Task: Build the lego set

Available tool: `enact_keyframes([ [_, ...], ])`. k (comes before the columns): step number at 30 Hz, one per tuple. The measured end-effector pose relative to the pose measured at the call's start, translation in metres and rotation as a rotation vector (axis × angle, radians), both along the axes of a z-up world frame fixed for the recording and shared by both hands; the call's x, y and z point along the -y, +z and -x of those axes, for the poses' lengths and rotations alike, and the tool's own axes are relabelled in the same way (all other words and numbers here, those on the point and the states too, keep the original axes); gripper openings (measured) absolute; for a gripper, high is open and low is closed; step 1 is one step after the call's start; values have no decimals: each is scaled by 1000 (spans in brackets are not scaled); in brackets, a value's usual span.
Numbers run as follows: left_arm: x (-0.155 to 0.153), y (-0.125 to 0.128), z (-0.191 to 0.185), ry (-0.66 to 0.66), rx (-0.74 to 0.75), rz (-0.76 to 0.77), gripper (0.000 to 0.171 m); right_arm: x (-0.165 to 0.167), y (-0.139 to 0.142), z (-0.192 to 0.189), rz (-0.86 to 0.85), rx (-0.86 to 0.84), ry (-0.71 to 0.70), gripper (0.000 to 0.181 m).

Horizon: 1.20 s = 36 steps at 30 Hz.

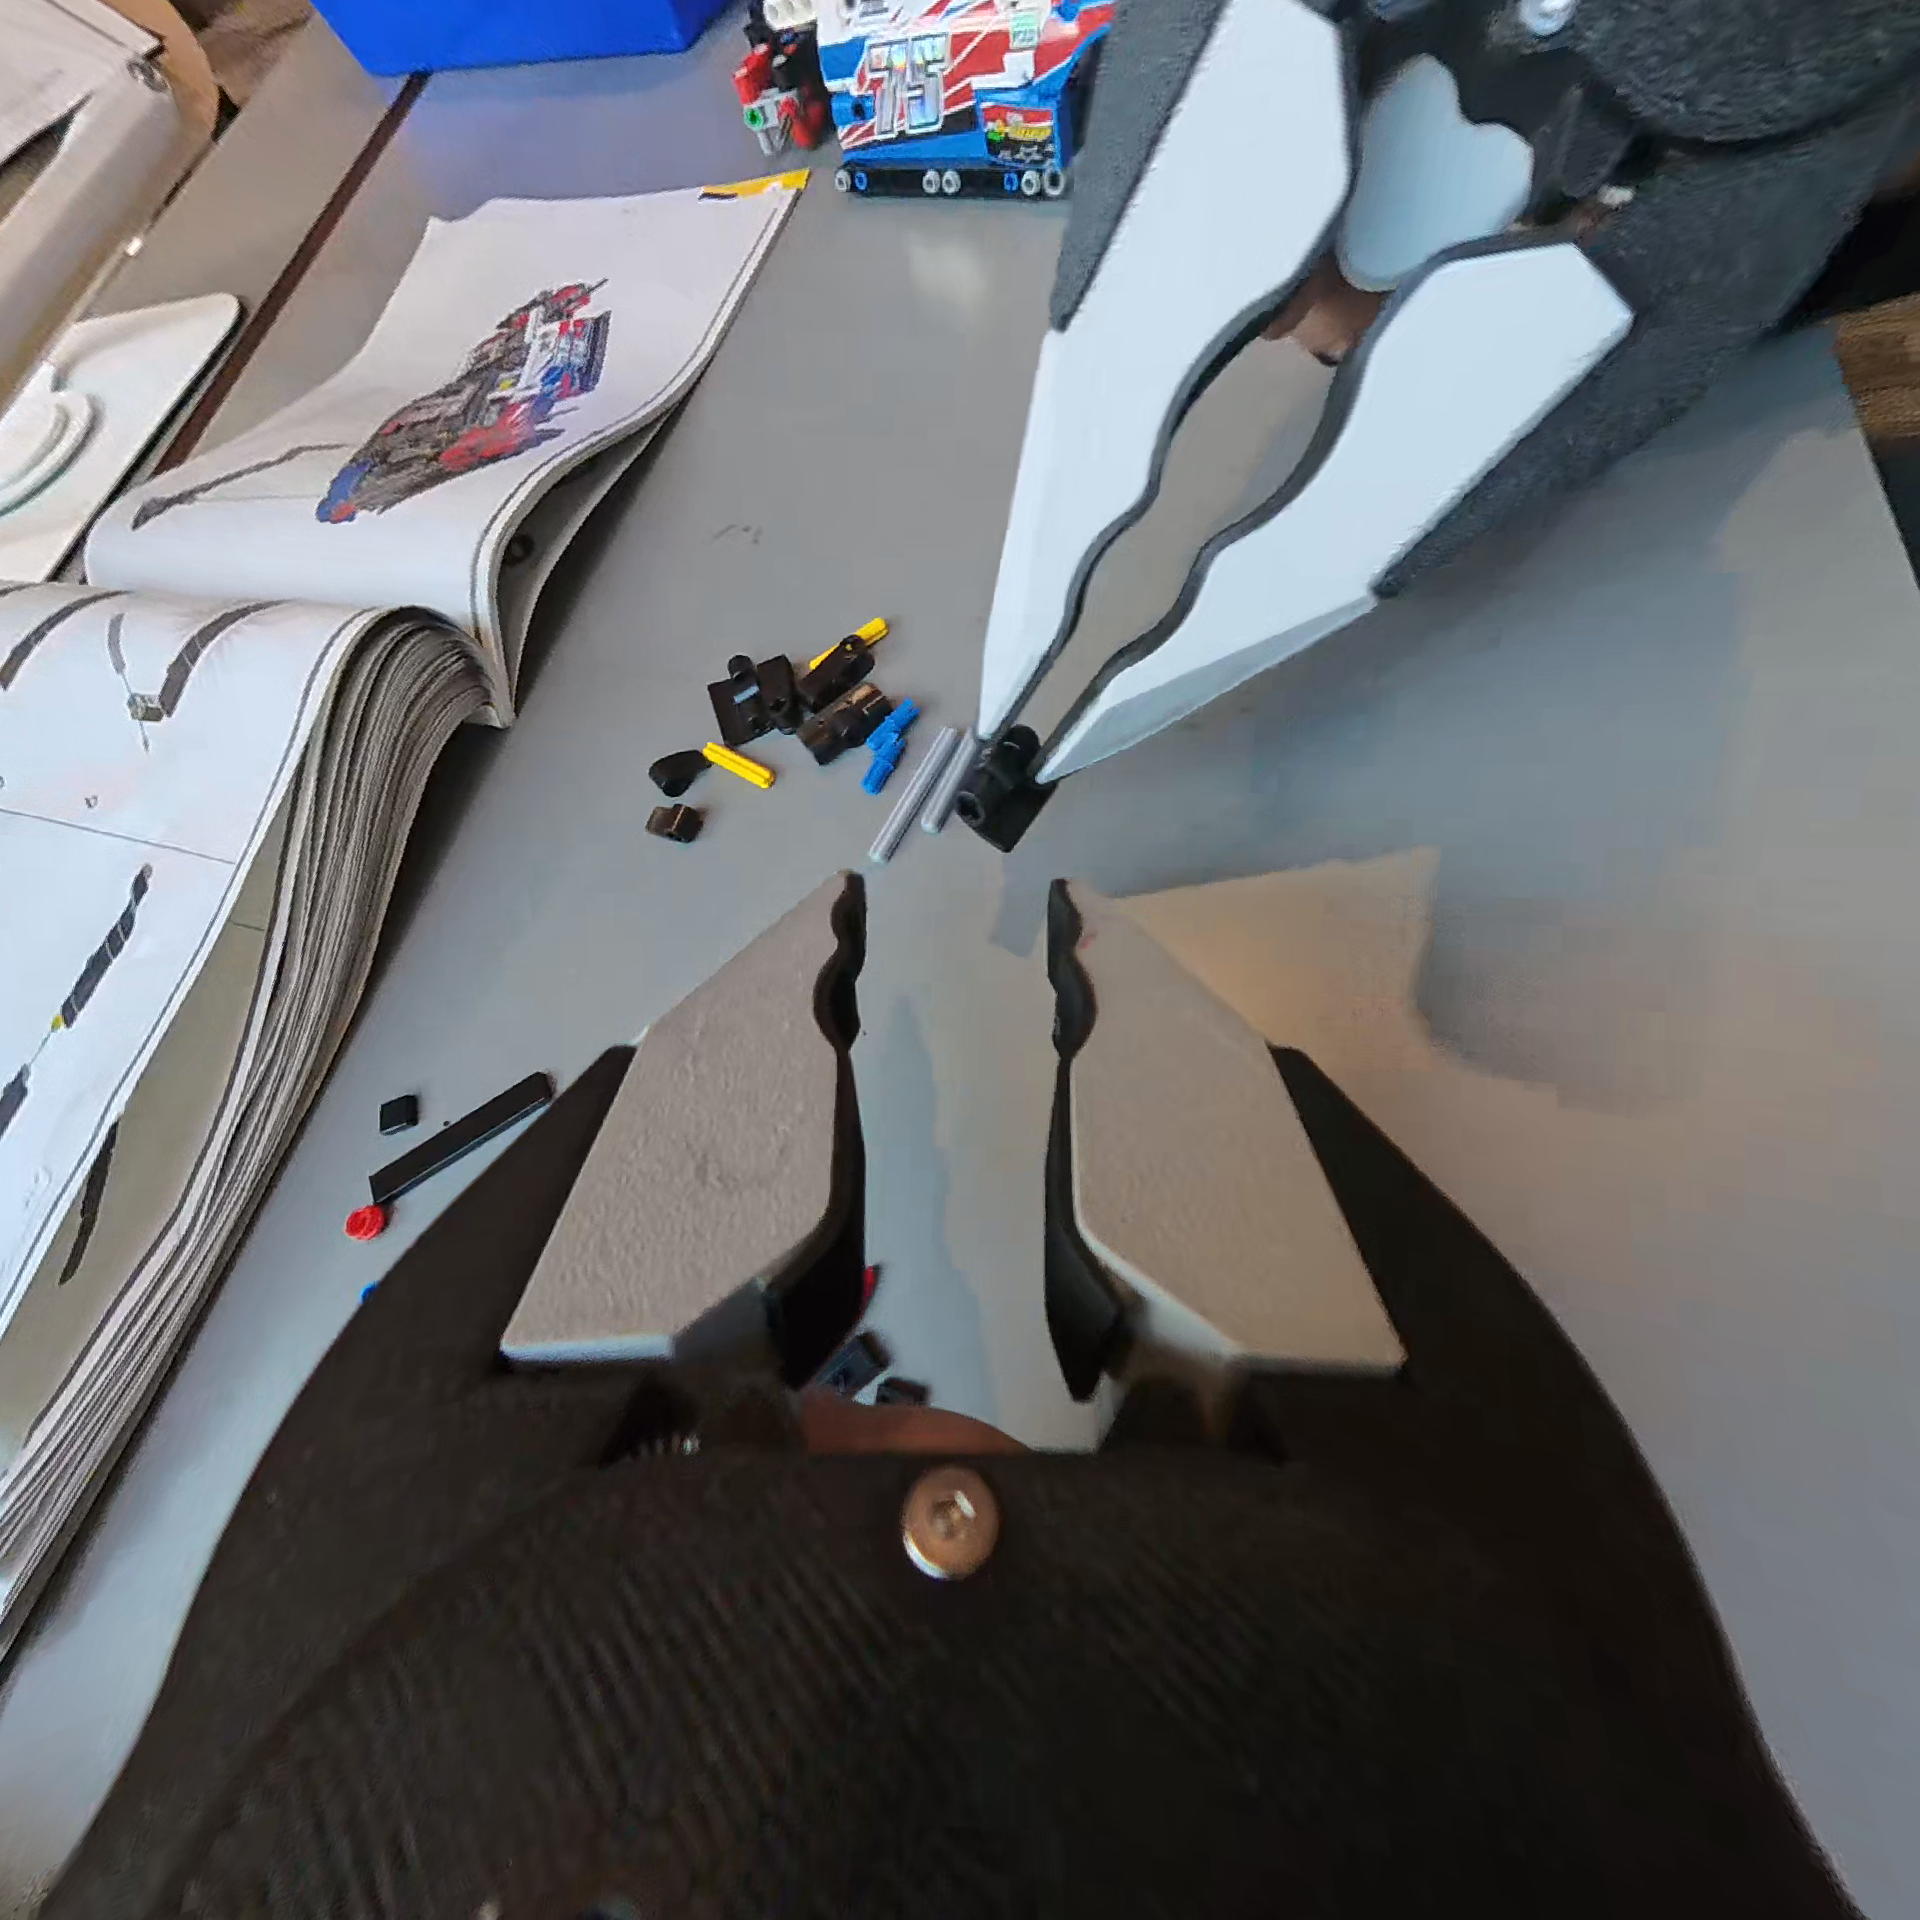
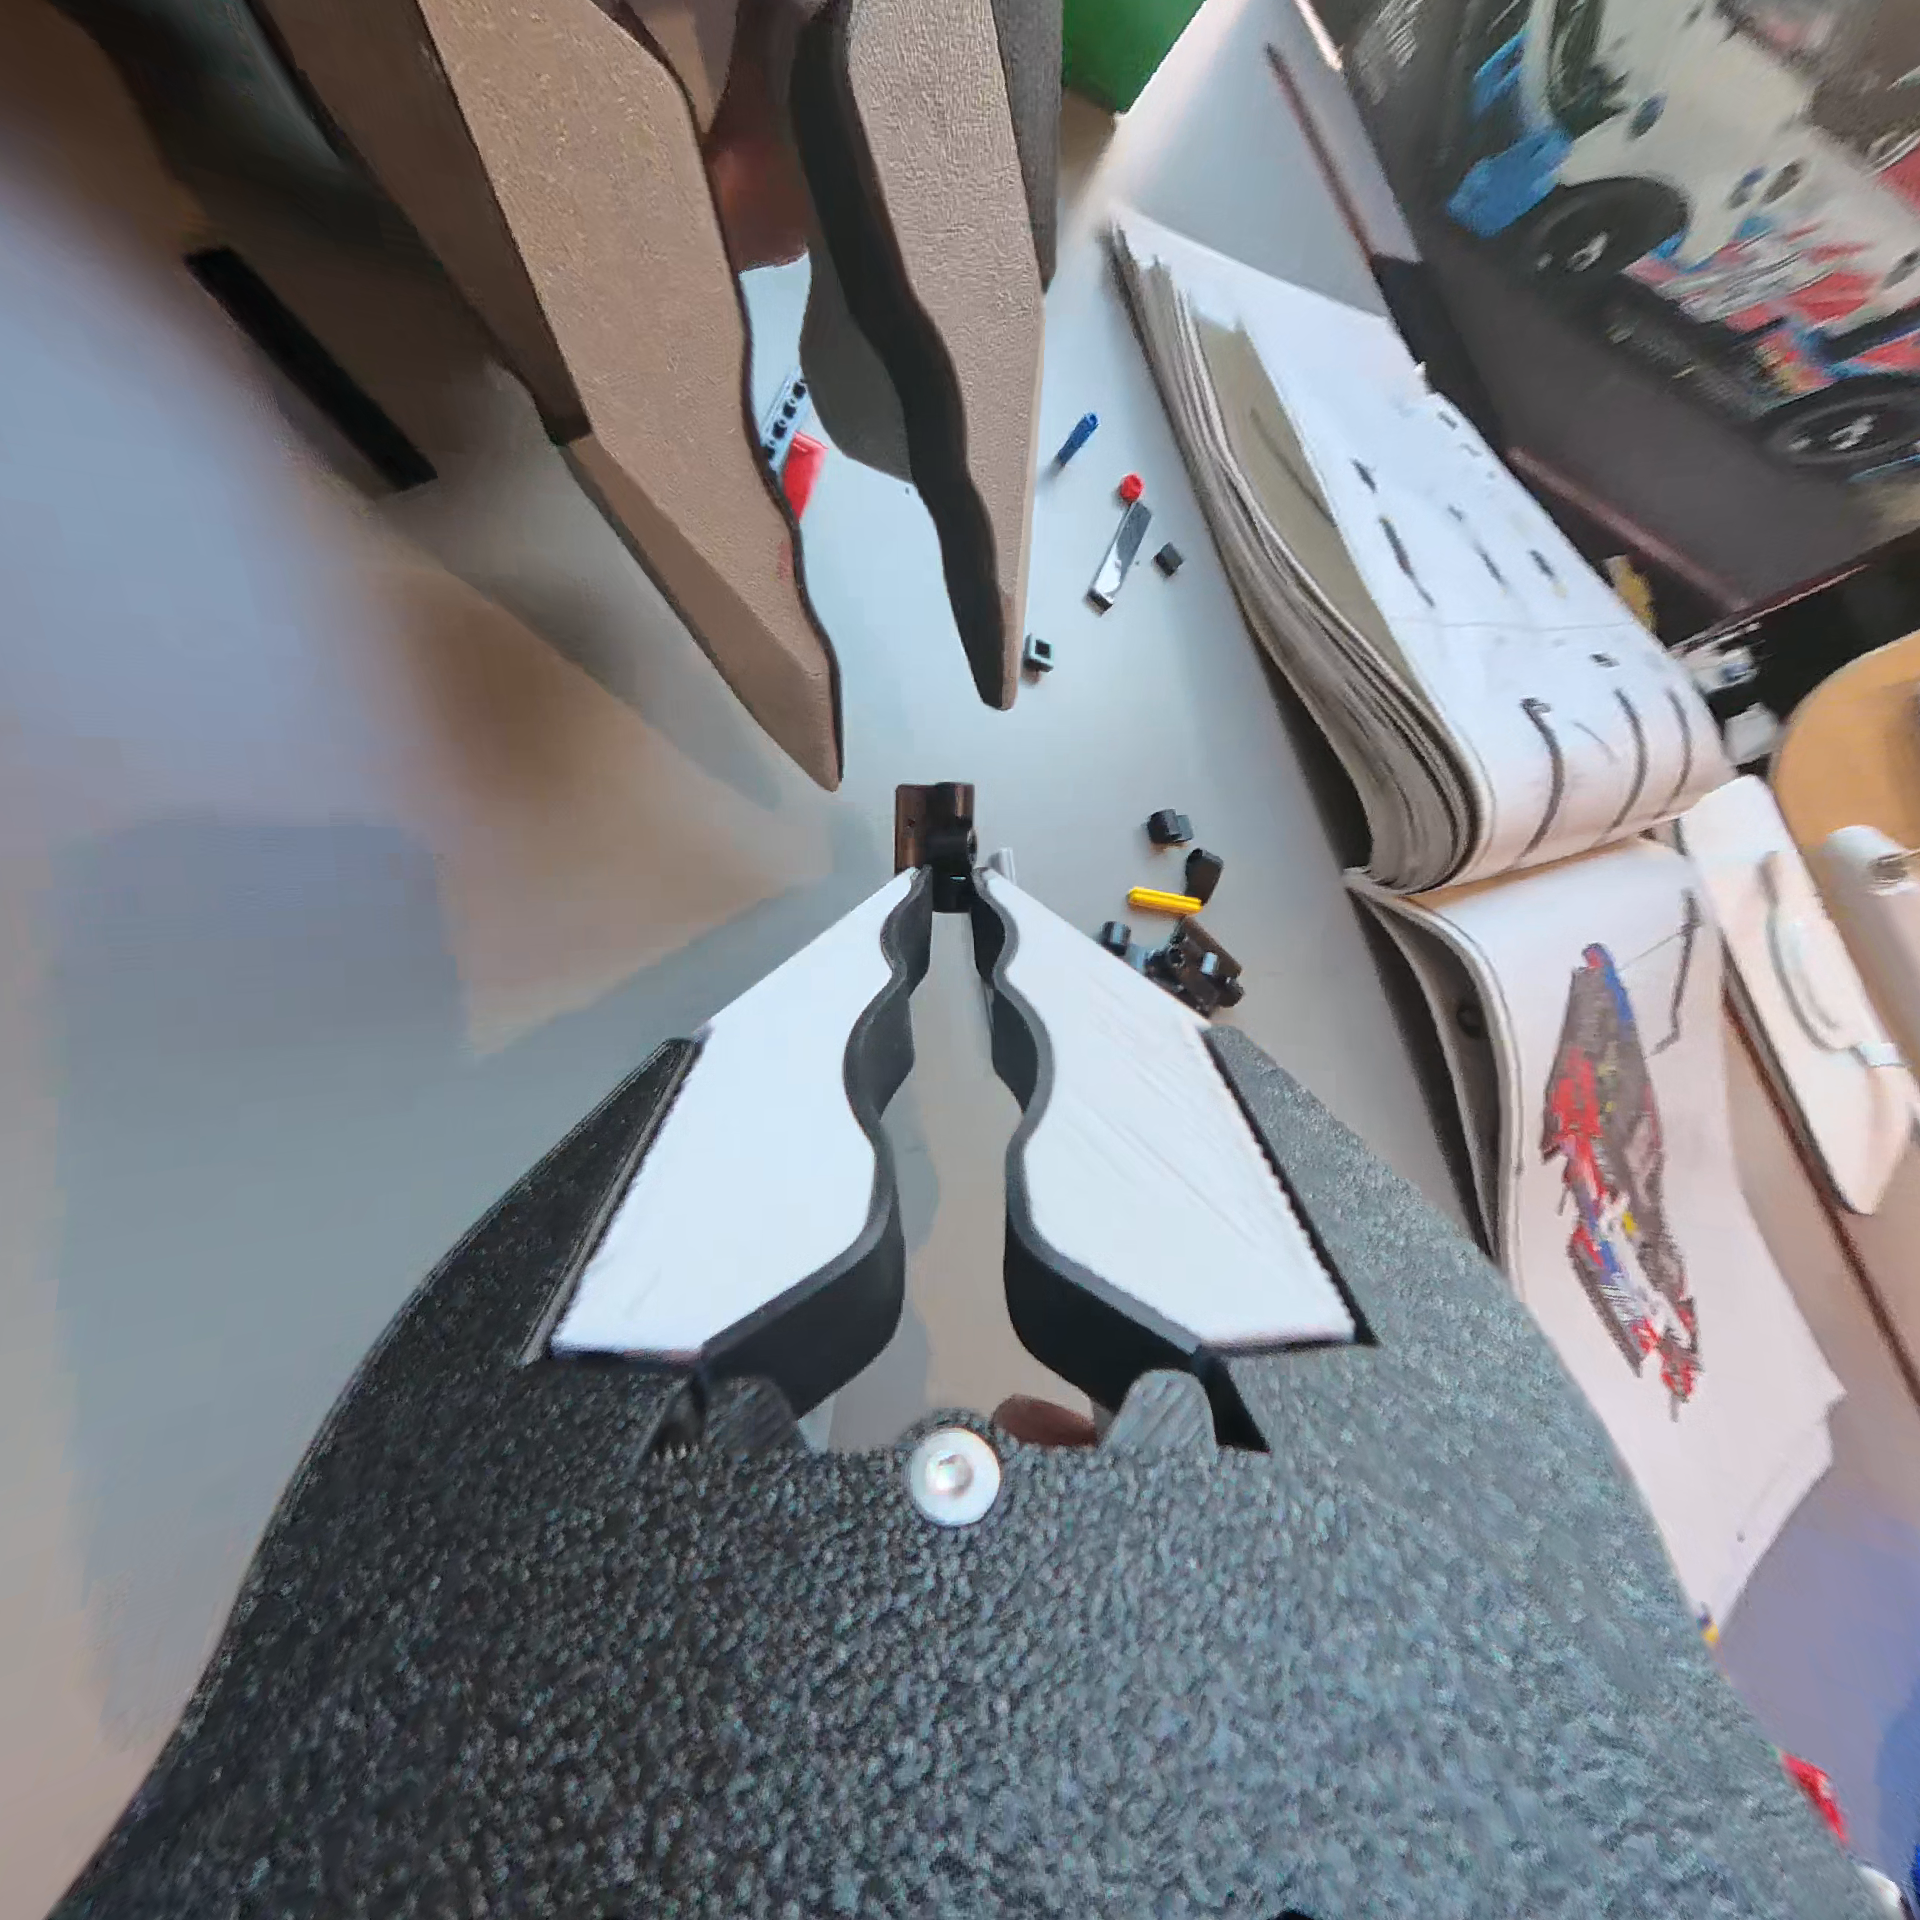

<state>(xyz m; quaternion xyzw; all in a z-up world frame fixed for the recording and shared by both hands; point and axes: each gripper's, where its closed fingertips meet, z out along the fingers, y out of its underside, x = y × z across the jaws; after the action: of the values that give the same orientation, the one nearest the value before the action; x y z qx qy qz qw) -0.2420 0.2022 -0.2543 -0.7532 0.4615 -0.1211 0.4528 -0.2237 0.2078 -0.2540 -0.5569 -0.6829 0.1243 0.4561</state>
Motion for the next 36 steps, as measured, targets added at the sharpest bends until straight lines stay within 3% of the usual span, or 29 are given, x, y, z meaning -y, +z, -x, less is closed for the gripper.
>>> enact_keyframes([
  [16, 4, 1, -10, -12, 78, 61, 18, 6, 6, 10, -337, -65, 27, 7],
  [19, 3, 5, -12, -10, 100, 49, 9, 7, 7, 10, -350, -67, 32, 6],
  [25, 1, 4, -9, -7, 76, 26, 5, 5, 9, 9, -326, -92, 19, 7],
  [30, -4, 10, 0, -20, 0, -115, 5, 0, 13, 6, -188, -157, -2, 13],
  [36, 1, 17, 2, -133, -249, -483, 5, 5, 11, 5, -121, -165, 36, 17],
])
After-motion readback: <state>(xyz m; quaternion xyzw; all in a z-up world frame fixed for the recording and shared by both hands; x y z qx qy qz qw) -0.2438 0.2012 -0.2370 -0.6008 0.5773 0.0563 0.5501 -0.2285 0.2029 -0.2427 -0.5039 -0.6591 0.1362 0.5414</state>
